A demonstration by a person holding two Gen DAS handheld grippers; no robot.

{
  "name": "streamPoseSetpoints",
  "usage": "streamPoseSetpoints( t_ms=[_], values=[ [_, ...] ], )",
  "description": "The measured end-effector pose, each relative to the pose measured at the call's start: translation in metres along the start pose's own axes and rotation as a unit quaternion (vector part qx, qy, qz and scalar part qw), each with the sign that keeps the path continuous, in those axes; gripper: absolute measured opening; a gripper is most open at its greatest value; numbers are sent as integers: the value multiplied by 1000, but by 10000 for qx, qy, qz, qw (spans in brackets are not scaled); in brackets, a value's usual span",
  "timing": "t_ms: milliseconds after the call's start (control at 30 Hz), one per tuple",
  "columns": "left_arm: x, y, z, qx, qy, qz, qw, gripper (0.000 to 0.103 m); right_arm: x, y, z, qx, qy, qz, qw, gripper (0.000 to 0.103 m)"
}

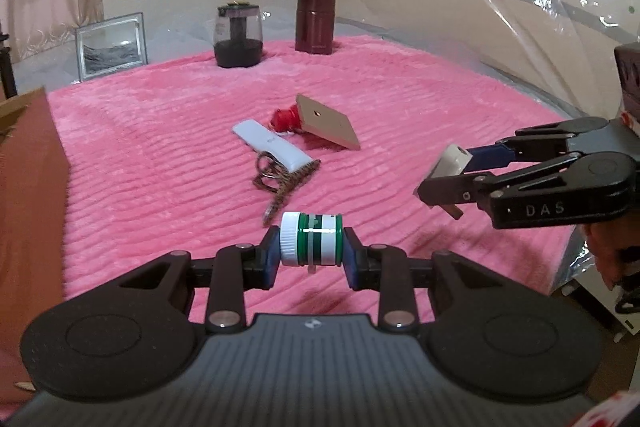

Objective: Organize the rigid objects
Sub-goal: 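Carry the spool and plug adapter over the cardboard box with both tools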

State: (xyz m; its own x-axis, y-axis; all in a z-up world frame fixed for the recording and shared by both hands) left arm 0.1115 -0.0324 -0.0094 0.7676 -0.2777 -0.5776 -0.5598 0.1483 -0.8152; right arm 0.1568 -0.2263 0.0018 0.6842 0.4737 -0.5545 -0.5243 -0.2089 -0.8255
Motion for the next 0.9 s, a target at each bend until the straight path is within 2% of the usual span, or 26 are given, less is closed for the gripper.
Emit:
streamPoseSetpoints(
  t_ms=[433,633,900],
  values=[
    [-90,-13,54,-118,-201,-386,9990,27,-11,-42,72,-230,-586,-406,9972,46],
    [-130,-10,96,-111,-378,-442,9982,27,-1,-65,104,-232,-935,-535,9939,46],
    [-183,-16,161,197,-710,-505,9960,27,24,-96,153,-494,-1407,-553,9873,46]
  ],
)
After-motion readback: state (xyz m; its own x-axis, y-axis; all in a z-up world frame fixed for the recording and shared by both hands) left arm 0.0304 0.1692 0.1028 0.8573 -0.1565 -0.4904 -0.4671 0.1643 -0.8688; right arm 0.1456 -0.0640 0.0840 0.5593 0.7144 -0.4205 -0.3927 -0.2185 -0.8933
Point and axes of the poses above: each gripper's, at about its wrist camera, not at the fingertips, and x roughly the way its jaws point, z to its left, y to its underside, the point moved 2 cm from there along x, roughly the way its jaws point
